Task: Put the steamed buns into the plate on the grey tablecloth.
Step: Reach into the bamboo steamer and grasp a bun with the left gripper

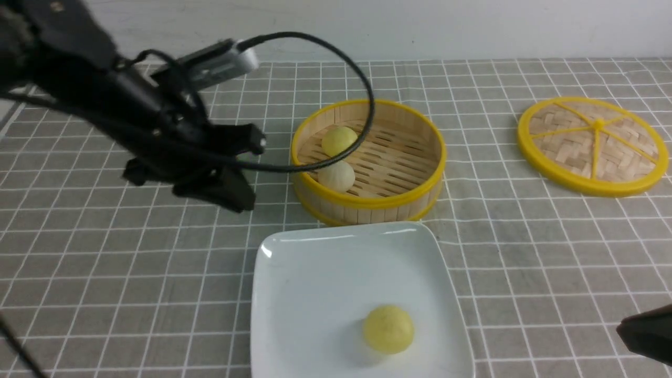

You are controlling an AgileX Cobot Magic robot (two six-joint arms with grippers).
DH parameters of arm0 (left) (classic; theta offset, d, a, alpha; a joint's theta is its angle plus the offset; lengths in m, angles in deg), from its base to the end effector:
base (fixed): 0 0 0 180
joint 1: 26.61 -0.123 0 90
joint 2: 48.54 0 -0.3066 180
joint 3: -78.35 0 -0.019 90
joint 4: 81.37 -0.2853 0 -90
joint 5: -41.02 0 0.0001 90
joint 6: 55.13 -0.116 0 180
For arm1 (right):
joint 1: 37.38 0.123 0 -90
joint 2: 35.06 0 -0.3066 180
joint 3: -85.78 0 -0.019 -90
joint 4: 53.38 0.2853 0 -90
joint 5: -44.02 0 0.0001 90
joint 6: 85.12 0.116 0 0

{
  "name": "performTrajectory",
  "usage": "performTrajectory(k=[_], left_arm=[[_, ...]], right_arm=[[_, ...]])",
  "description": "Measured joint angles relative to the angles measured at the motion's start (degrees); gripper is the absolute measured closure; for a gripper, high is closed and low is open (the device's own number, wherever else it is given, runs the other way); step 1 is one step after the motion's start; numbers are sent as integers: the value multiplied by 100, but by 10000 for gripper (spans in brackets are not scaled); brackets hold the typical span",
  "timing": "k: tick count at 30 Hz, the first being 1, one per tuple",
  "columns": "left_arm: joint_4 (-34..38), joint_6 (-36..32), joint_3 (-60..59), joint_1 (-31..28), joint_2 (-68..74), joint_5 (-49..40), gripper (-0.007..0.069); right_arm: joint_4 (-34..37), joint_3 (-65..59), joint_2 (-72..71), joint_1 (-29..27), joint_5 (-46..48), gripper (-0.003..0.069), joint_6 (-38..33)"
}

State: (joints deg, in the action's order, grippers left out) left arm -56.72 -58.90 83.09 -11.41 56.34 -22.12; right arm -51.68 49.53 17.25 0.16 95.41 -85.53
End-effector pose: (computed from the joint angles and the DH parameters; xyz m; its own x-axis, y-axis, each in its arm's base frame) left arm 0.3726 -0.1460 0.2860 -0.9535 0.1261 -0.2736 0.2306 0.8900 -0.3934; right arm 0.1346 0.1068 0.3030 -0.6139 -0.4574 -0.6434 -0.6140 0.7889 0.0251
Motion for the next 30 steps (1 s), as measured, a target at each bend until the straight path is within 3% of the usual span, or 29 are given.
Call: performTrajectory(k=[6, 10, 16, 30], left_arm=[[-529, 516, 1989, 700, 1423, -159, 362], [-1404, 1009, 3627, 1056, 2572, -629, 263], [-2312, 1394, 5310, 1371, 3825, -738, 216], [-2635, 2069, 5115, 1432, 3972, -809, 214]], right_arm=[[-33, 0, 0, 0, -5, 655, 0], [-75, 0, 0, 0, -5, 655, 0], [-93, 0, 0, 0, -5, 648, 0], [-93, 0, 0, 0, -5, 636, 2]])
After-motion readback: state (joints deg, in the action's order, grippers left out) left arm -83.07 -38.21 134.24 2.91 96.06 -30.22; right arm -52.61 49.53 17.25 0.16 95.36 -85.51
